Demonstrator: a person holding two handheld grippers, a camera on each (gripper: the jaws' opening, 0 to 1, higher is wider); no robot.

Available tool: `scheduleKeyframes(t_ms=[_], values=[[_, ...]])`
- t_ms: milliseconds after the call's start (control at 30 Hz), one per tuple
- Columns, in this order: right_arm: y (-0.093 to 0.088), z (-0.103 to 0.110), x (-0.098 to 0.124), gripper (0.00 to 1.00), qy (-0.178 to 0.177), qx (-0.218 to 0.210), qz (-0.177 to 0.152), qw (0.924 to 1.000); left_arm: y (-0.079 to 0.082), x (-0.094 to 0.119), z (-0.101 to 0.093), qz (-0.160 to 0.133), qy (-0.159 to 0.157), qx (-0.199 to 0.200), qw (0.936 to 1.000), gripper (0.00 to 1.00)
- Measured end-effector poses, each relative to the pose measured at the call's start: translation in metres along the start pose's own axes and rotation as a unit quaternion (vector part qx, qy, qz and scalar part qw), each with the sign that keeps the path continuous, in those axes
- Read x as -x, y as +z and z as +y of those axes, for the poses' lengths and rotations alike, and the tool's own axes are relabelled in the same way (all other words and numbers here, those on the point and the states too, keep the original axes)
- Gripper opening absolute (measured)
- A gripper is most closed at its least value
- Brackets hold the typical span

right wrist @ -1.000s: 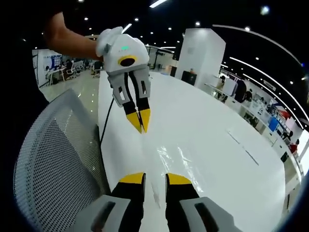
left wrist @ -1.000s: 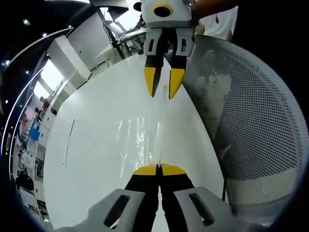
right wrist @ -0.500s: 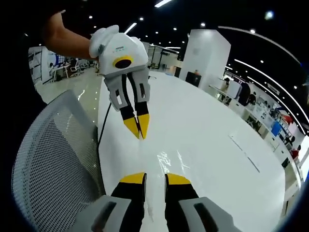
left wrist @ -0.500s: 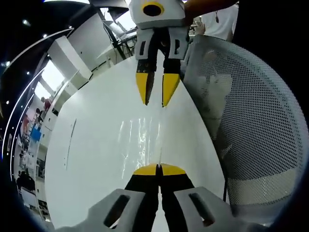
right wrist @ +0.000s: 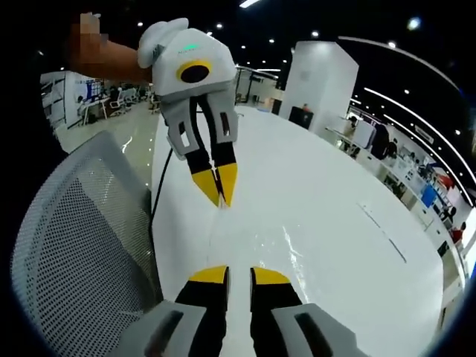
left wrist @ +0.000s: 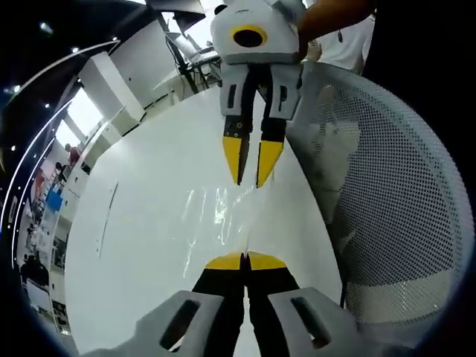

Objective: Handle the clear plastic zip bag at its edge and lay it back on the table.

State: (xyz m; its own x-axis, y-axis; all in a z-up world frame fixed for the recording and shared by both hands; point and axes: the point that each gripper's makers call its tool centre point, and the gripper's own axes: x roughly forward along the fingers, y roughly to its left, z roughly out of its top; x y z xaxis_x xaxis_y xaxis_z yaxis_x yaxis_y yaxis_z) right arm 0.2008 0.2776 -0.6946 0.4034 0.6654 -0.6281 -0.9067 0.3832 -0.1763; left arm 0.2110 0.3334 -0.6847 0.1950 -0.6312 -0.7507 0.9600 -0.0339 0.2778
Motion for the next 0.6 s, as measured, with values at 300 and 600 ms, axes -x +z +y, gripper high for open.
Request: scheduleKeyframes(t_ms=[300, 600], values=[[-0.001, 0.001, -0.003, 0.00, -0.003, -0.011, -0.007, 0.9999, 0.005, 0.001, 0.001, -0.013, 0.002, 0.021, 0.9997, 0.00], [-0.002, -0.004, -0.003, 0.00, -0.008, -0.023, -0.002, 0.9997, 0.022, 0.013, 0.004, -0.051, 0.012, 0.020, 0.9984, 0.15]])
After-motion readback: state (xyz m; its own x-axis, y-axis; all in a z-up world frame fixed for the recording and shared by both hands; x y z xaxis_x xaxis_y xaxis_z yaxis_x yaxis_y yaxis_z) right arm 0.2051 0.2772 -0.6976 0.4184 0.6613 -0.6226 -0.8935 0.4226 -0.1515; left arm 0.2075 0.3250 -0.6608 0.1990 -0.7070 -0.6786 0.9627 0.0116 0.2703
